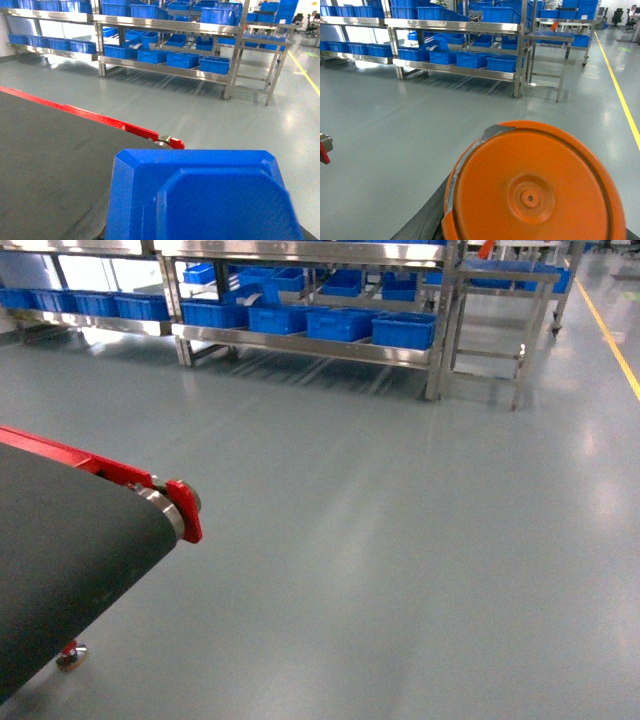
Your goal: Sort blue parts and orange caps into right shelf containers
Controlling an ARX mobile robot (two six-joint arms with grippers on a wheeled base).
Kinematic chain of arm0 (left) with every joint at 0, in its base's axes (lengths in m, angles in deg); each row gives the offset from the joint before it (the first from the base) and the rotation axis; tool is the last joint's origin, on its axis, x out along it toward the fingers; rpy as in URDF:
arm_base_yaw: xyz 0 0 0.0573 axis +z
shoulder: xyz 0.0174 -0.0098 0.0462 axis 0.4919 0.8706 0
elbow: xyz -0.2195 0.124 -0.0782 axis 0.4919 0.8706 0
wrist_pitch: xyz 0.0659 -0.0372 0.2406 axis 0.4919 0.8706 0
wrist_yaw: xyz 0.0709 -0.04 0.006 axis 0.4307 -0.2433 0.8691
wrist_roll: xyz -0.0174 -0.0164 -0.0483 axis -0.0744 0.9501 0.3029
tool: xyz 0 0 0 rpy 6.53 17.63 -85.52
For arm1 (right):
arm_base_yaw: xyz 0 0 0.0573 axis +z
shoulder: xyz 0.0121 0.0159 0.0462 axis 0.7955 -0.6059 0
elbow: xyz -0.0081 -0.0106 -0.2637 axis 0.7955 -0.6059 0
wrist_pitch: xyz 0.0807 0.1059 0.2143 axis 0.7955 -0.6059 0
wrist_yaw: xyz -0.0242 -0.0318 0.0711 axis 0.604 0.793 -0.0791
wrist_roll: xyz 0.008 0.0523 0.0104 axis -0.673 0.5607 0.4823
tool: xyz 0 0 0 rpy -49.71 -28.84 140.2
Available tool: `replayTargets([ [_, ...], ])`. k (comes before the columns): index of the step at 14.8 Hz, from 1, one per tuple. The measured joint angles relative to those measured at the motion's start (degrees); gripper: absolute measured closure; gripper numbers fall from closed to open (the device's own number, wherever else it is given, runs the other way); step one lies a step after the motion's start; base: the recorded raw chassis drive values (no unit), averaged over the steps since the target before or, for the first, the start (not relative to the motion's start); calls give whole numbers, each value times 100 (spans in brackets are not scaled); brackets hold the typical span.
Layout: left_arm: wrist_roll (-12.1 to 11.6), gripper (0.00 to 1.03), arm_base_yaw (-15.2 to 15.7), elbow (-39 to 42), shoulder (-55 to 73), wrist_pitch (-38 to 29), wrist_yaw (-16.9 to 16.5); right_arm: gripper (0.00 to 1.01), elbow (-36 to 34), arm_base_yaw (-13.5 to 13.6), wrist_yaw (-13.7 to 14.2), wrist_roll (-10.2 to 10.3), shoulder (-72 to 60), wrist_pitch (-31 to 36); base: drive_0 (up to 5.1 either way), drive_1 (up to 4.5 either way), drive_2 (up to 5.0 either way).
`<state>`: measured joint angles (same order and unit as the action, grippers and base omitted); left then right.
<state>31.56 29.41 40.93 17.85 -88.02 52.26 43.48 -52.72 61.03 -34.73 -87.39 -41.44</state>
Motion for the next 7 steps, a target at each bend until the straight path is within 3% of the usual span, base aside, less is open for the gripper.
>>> replayTargets([
  [7, 0, 59, 0, 0, 0, 0, 0, 57, 0, 0, 0, 0, 0, 0, -156, -156, -156],
])
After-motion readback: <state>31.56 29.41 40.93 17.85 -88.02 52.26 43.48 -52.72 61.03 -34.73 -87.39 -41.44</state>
